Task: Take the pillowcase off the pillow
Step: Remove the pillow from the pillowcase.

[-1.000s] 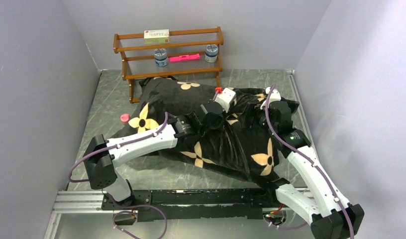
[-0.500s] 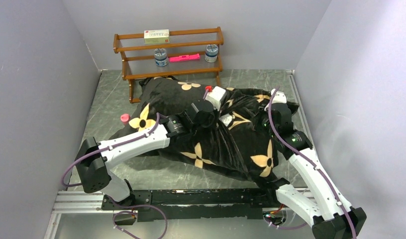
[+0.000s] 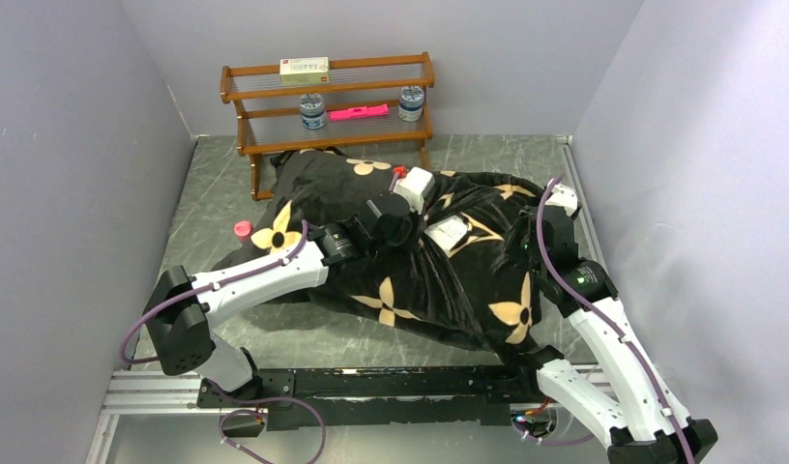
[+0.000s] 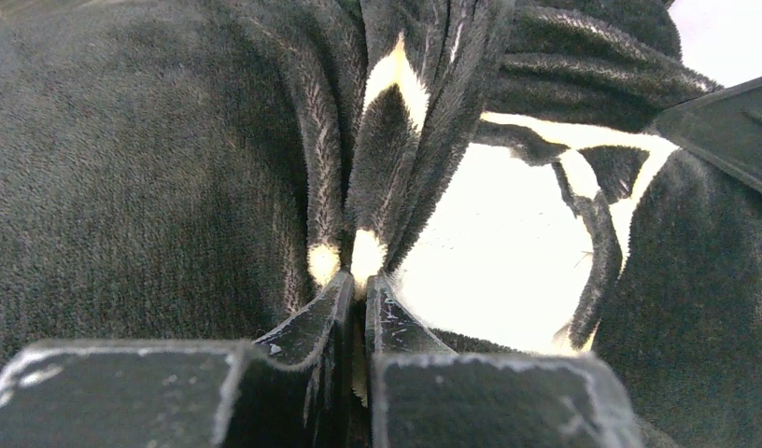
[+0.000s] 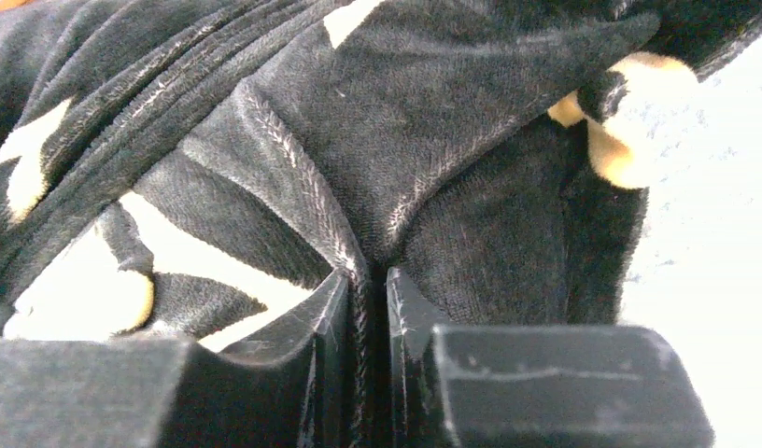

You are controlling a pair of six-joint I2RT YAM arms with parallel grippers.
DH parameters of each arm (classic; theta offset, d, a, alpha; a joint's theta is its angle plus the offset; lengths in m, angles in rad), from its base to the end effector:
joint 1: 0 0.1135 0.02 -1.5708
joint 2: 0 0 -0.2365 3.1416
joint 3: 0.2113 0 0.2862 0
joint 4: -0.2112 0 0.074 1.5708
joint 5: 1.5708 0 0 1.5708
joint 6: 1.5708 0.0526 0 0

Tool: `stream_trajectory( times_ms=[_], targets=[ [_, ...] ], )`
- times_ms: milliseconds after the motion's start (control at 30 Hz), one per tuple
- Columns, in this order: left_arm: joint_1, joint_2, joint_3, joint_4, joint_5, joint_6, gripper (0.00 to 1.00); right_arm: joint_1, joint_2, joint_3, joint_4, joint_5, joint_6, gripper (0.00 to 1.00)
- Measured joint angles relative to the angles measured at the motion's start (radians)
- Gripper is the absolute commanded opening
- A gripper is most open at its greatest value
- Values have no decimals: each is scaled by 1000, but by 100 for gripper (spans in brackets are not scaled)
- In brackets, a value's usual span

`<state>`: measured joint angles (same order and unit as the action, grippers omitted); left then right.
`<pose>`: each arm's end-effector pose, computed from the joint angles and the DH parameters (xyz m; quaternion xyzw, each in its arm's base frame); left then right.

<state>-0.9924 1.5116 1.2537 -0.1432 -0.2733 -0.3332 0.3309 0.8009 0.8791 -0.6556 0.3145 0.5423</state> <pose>0.2342 -0.3328 0.2876 0.1962 0.8059 -0.2470 0.5010 0.2262 0.0605 0.2973 0.1658 0.8556 0.0743 0.4848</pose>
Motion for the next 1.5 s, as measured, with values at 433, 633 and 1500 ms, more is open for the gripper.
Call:
stream_trajectory(
  times_ms=[433,633,1500],
  targets=[
    [11,0,-7,4,14,-6,5,-16,144,235,-23,-302,-315,90],
    [11,0,-7,5,15,-8,5,23,224,299,-35,-404,-346,92],
    [12,-23,-42,32,14,-13,5,220,391,354,-240,179,-280,89]
  ],
)
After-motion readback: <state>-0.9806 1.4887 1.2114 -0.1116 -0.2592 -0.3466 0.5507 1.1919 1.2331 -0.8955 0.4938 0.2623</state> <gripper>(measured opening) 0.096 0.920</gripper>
